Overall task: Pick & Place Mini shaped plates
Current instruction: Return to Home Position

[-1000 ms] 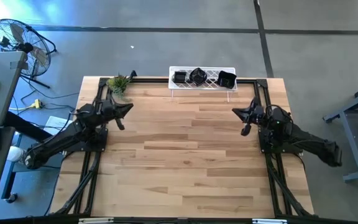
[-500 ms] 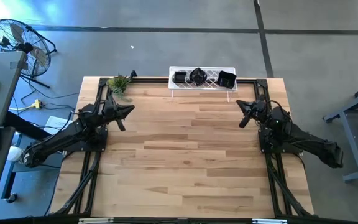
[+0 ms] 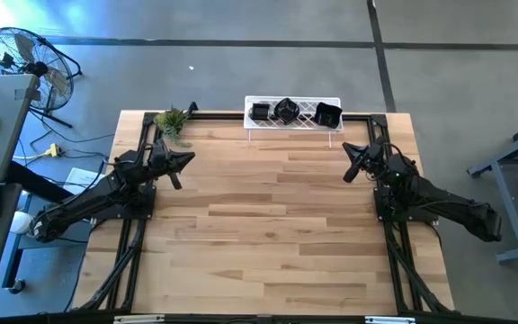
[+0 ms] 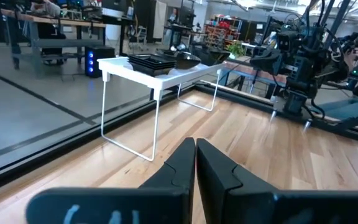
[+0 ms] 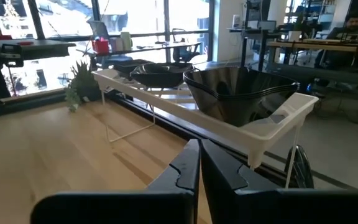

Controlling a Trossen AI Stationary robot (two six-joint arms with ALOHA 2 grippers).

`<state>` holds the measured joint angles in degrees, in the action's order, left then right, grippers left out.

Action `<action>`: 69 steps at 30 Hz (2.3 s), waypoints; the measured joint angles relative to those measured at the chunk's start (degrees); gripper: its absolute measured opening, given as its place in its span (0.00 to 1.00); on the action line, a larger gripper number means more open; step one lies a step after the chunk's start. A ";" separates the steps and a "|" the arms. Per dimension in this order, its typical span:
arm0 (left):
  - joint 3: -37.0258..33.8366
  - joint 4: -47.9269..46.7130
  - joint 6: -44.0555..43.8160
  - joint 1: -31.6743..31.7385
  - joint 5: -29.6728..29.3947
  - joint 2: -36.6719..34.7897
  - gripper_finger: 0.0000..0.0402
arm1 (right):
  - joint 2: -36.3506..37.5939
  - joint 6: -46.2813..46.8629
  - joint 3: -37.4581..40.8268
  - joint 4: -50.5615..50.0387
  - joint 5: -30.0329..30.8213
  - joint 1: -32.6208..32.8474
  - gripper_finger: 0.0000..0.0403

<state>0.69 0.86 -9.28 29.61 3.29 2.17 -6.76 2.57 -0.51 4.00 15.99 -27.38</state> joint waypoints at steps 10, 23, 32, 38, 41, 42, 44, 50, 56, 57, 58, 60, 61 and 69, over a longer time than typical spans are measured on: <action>0.00 0.01 0.00 0.00 0.20 0.00 0.03 | 0.00 -0.02 0.00 0.21 -0.07 0.00 0.01; 0.00 0.02 0.00 0.00 0.17 -0.02 0.03 | 0.00 -0.02 0.00 0.43 -0.28 0.00 0.01; 0.00 0.03 0.00 0.00 0.15 0.00 0.03 | 0.02 -0.02 0.02 0.51 -0.26 0.00 0.02; 0.00 0.02 0.00 0.00 0.15 -0.01 0.03 | 0.02 -0.02 0.02 0.51 -0.27 0.00 0.01; -0.01 0.02 0.00 0.00 0.13 0.00 0.03 | 0.02 -0.02 0.02 0.51 -0.28 0.00 0.01; -0.02 0.02 0.00 -0.02 0.13 -0.02 0.03 | 0.02 -0.02 0.02 0.51 -0.27 0.00 0.01; 0.00 0.02 0.00 0.00 0.13 0.00 0.03 | 0.02 -0.02 0.02 0.51 -0.27 0.00 0.01; 0.00 0.04 0.00 0.00 0.11 0.00 0.03 | 0.02 -0.02 0.02 0.51 -0.26 -0.02 0.02; 0.00 0.04 0.00 0.00 -0.04 0.00 0.03 | 0.02 -0.02 0.02 0.51 -0.26 0.00 0.01; -0.02 0.04 0.00 -0.01 -0.04 0.00 0.03 | 0.02 -0.02 0.02 0.51 -0.27 0.00 0.01; -0.01 0.04 0.00 0.00 -0.04 -0.01 0.03 | 0.02 -0.02 0.02 0.51 -0.28 -0.01 0.01; 0.00 0.04 0.02 0.00 -0.04 -0.02 0.03 | 0.02 -0.02 0.02 0.51 -0.26 0.00 0.01; -0.01 0.03 0.00 -0.02 -0.03 0.00 0.03 | 0.02 -0.02 0.02 0.51 -0.27 -0.01 0.02; -0.02 0.04 0.00 0.00 0.00 0.00 0.03 | 0.02 -0.02 0.02 0.51 -0.28 0.00 0.01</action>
<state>0.67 0.91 -9.28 29.60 3.29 2.17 -6.74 2.55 -0.49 4.51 15.70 -27.38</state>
